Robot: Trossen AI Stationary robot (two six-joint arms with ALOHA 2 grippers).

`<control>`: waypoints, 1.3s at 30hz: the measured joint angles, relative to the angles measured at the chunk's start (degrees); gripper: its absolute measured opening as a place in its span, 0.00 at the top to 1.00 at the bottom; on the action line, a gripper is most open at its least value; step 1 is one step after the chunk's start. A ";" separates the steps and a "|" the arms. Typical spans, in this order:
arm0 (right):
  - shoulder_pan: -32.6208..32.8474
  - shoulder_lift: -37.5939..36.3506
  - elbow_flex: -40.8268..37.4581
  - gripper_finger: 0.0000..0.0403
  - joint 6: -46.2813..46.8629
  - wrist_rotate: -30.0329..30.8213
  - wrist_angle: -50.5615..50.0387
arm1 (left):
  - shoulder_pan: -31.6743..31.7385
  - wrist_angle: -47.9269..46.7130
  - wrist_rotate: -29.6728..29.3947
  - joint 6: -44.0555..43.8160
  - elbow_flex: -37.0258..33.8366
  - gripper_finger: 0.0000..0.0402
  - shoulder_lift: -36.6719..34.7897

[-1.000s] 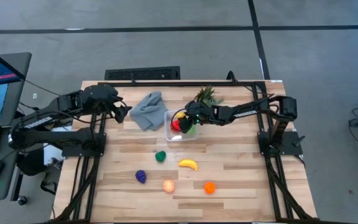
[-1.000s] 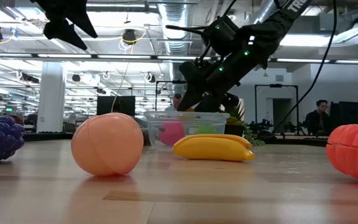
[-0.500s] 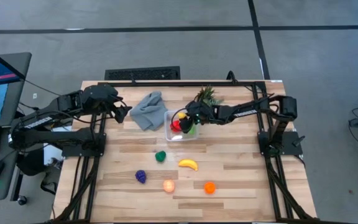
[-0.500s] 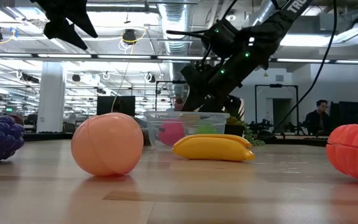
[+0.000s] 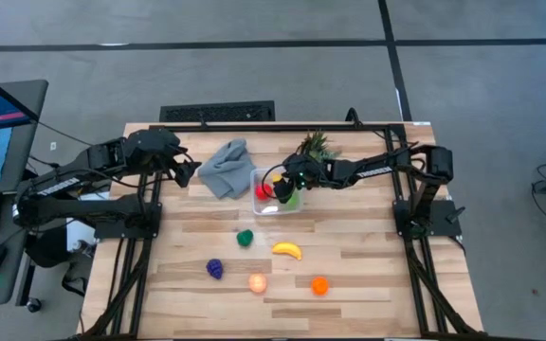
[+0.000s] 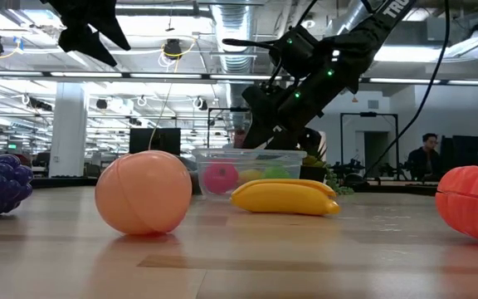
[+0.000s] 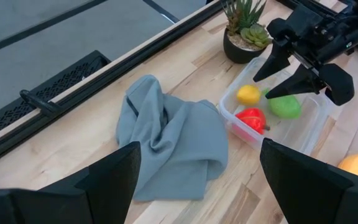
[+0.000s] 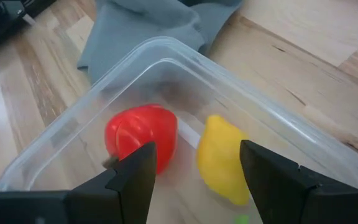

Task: Pick and placing Produce into tupperware
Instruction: Put the purple grapes into the transparent bin

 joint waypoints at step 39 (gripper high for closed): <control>3.05 -13.38 -0.07 0.37 -5.66 -2.42 -8.64 | -0.02 1.29 3.76 -1.85 -0.02 0.21 4.11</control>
